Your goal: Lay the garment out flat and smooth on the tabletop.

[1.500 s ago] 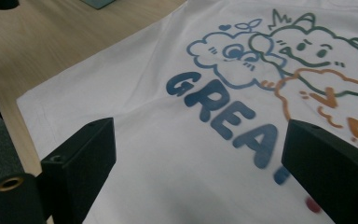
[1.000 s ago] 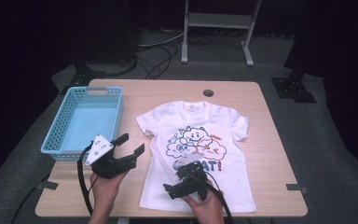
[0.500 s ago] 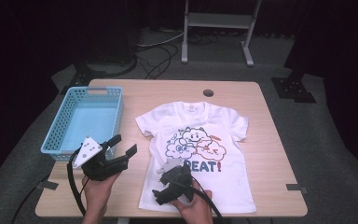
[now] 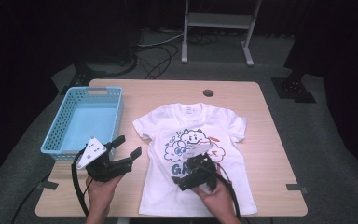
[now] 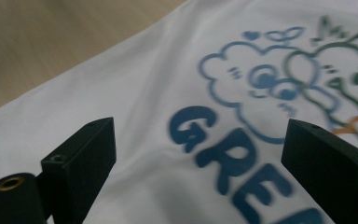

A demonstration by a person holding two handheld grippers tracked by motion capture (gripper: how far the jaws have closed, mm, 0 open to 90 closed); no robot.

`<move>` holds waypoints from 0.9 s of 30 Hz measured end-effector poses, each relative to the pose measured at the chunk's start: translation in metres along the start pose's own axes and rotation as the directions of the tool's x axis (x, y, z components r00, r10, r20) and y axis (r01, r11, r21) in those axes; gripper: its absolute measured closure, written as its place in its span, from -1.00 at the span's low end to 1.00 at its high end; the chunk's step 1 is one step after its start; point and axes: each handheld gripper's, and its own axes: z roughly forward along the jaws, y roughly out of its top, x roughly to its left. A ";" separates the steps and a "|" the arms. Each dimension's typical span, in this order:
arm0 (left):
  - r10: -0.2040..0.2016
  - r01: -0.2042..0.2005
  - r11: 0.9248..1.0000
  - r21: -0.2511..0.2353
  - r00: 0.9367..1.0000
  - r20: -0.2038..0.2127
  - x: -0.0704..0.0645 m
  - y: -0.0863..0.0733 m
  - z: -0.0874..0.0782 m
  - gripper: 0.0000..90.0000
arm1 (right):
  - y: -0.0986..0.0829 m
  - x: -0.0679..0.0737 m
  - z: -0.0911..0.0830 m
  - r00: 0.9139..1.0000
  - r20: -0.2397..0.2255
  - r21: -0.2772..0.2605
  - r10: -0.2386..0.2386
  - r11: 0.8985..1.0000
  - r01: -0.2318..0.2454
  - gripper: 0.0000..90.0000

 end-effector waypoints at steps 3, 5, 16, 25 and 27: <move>-0.007 0.007 1.000 0.002 1.000 0.007 -0.001 0.000 0.002 -0.50 | 0.004 -0.024 -0.012 0.998 0.037 -0.029 0.041 0.999 -0.040 -0.79; -0.010 0.010 1.000 0.003 1.000 0.011 -0.002 0.000 0.003 -0.52 | 0.008 -0.039 -0.017 0.997 0.055 -0.041 0.061 0.997 -0.058 -0.79; -0.018 0.018 1.000 0.008 0.999 0.035 -0.003 -0.001 0.008 -0.56 | 0.022 -0.095 0.019 0.975 0.180 0.028 0.129 0.990 -0.136 -0.79; -0.016 0.014 0.999 0.029 0.999 0.052 -0.002 -0.005 0.015 -0.57 | 0.024 -0.111 0.047 0.962 0.227 0.073 0.150 0.983 -0.170 -0.82; -0.011 0.008 0.999 0.039 0.998 0.054 -0.003 -0.005 0.018 -0.57 | 0.027 -0.111 0.051 0.963 0.236 0.077 0.131 0.985 -0.153 -0.82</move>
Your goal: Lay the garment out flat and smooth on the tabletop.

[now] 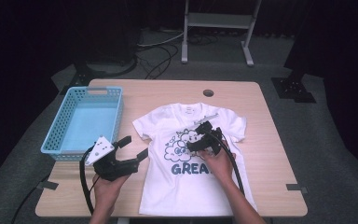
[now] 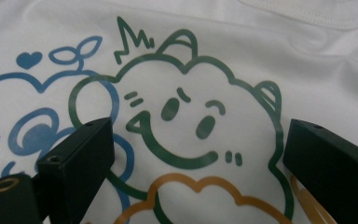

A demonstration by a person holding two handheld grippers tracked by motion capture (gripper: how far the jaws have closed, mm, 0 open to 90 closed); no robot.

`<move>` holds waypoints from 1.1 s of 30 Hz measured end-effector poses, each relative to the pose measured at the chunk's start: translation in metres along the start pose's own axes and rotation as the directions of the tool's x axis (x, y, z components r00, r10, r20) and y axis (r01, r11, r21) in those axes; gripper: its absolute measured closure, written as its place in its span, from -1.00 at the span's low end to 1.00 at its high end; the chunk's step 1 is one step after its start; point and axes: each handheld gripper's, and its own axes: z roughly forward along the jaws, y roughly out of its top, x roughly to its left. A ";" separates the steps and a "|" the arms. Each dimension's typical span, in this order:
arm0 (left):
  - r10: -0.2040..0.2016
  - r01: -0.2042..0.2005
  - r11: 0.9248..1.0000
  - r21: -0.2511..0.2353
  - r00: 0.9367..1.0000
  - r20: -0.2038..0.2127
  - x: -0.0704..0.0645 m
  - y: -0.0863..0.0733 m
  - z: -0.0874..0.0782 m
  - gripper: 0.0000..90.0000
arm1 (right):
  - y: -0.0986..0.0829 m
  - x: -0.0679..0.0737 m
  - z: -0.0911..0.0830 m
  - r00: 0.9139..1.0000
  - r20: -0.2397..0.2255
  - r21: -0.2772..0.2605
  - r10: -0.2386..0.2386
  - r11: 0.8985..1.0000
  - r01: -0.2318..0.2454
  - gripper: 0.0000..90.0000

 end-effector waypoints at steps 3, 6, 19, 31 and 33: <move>0.014 -0.014 1.000 0.014 1.000 0.013 -0.001 0.000 0.010 -0.58 | 0.001 -0.002 0.004 1.000 -0.009 -0.034 -0.006 0.999 0.005 -0.82; 0.027 -0.027 0.999 0.017 0.999 0.027 -0.001 0.001 0.028 -0.57 | 0.000 -0.009 0.001 0.999 -0.034 -0.047 0.012 0.999 -0.013 -0.79; 0.145 -0.155 0.981 0.118 0.985 0.090 0.015 0.023 0.136 -0.55 | -0.019 -0.087 -0.088 0.999 -0.007 -0.225 0.045 0.973 -0.045 -0.83; 0.230 -0.269 0.958 0.103 0.929 0.289 0.057 0.062 0.184 -0.50 | -0.017 -0.138 -0.104 0.997 -0.072 -0.340 0.033 0.939 -0.056 -0.88; 0.208 -0.257 0.957 0.132 0.930 0.304 0.064 0.053 0.192 -0.50 | -0.017 -0.139 -0.093 0.997 -0.073 -0.313 0.035 0.948 -0.056 -0.88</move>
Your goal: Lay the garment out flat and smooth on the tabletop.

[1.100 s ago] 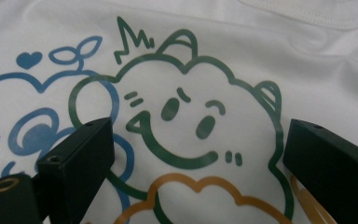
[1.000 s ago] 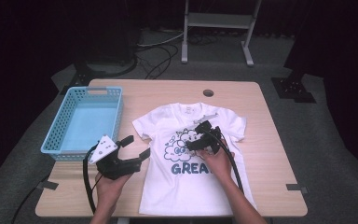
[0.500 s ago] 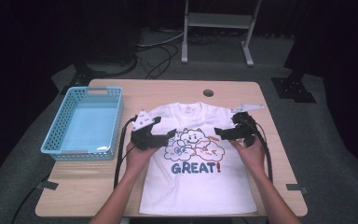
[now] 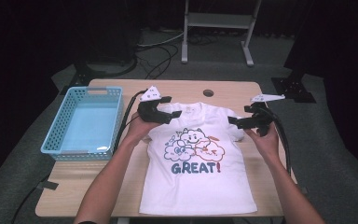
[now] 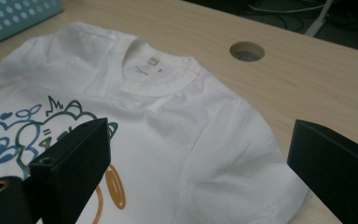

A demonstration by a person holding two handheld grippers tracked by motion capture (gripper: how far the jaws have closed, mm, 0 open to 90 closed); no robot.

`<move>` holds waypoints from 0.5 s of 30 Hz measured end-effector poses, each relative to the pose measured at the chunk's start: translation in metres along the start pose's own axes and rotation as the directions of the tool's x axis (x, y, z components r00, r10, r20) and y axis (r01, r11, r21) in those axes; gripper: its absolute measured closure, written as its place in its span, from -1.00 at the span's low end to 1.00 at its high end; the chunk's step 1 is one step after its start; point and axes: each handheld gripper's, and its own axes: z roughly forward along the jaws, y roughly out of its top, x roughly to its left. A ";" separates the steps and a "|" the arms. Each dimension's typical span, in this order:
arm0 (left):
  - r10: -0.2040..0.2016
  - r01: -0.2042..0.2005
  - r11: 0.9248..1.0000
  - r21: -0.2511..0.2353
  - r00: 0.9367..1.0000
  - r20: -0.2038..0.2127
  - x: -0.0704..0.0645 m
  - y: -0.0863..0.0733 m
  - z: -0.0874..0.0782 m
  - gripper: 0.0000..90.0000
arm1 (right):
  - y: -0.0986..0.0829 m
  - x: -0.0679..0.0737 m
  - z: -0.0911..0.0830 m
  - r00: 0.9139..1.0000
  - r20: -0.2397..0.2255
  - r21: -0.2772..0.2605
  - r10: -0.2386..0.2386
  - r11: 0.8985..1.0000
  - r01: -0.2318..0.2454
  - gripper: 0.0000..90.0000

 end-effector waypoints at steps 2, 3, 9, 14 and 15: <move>-0.005 0.005 1.000 0.017 1.000 0.005 0.003 -0.005 0.004 -0.50 | -0.004 -0.001 0.009 1.000 -0.012 0.012 0.003 1.000 -0.003 -0.90; -0.013 0.012 0.998 0.059 1.000 0.014 0.009 -0.014 0.010 -0.49 | -0.006 -0.002 0.012 1.000 -0.016 0.015 0.004 1.000 -0.004 -0.90; -0.026 0.025 0.993 0.116 1.000 0.011 0.021 -0.027 0.019 -0.43 | -0.013 0.000 0.028 1.000 -0.020 0.051 -0.009 0.999 0.010 -0.89; -0.060 0.056 0.976 0.209 0.998 0.010 0.028 -0.031 0.027 -0.45 | -0.019 -0.001 0.033 1.000 -0.027 0.064 0.000 0.998 0.002 -0.89; -0.060 0.057 0.973 0.225 0.998 0.006 0.029 -0.032 0.029 -0.45 | -0.021 -0.001 0.033 1.000 -0.030 0.068 0.003 0.998 -0.001 -0.89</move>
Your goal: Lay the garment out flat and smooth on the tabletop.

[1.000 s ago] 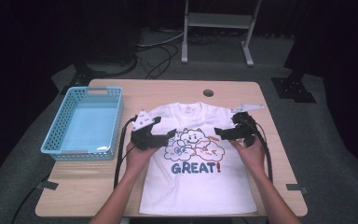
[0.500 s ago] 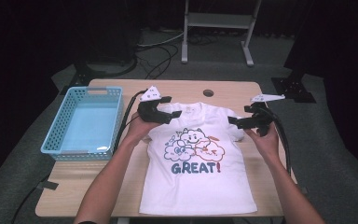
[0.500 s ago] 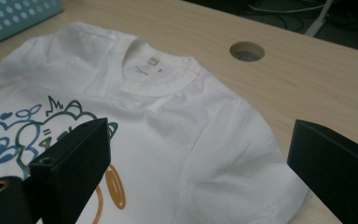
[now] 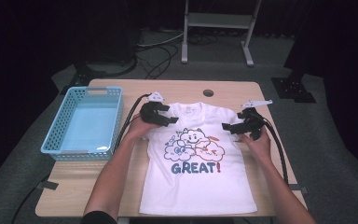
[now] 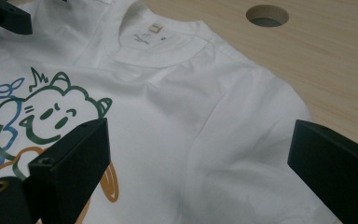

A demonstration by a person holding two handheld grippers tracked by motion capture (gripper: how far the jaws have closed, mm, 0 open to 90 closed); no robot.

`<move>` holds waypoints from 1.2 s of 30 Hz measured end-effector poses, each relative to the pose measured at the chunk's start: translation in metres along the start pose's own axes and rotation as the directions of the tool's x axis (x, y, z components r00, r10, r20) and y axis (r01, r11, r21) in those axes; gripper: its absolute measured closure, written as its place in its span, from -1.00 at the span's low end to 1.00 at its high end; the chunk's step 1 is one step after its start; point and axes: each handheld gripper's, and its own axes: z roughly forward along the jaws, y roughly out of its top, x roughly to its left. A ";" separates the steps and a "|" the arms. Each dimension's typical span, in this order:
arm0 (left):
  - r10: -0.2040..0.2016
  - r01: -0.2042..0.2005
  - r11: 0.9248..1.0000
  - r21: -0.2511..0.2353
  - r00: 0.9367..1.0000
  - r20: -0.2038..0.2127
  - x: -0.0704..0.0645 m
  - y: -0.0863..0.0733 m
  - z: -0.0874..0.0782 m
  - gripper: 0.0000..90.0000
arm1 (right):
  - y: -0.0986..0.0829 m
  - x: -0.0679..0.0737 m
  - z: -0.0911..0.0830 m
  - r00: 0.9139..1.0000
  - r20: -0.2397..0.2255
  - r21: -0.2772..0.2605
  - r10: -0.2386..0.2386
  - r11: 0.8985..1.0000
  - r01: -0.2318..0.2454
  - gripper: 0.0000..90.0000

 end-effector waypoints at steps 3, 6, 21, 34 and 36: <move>-0.004 0.004 1.000 0.025 1.000 -0.018 0.004 -0.004 0.003 -0.45 | -0.004 -0.001 0.001 1.000 -0.010 0.007 0.014 1.000 -0.014 -0.89; -0.020 0.023 0.998 0.061 0.999 -0.046 0.010 -0.010 0.004 -0.45 | -0.007 -0.002 0.003 1.000 -0.014 0.022 0.014 1.000 -0.013 -0.89; -0.127 0.130 0.990 0.044 0.990 -0.062 0.014 -0.004 -0.005 -0.55 | -0.016 -0.002 -0.018 0.999 -0.034 0.053 0.033 0.998 -0.031 -0.89; -0.057 0.050 0.996 -0.074 0.994 -0.097 -0.073 -0.021 -0.081 -0.67 | -0.040 0.014 -0.080 0.999 0.031 -0.001 0.011 1.000 -0.011 -0.87; -0.063 0.054 0.995 -0.082 0.992 -0.110 -0.084 -0.032 -0.094 -0.73 | -0.047 0.015 -0.086 0.999 0.040 0.036 -0.001 0.999 0.000 -0.87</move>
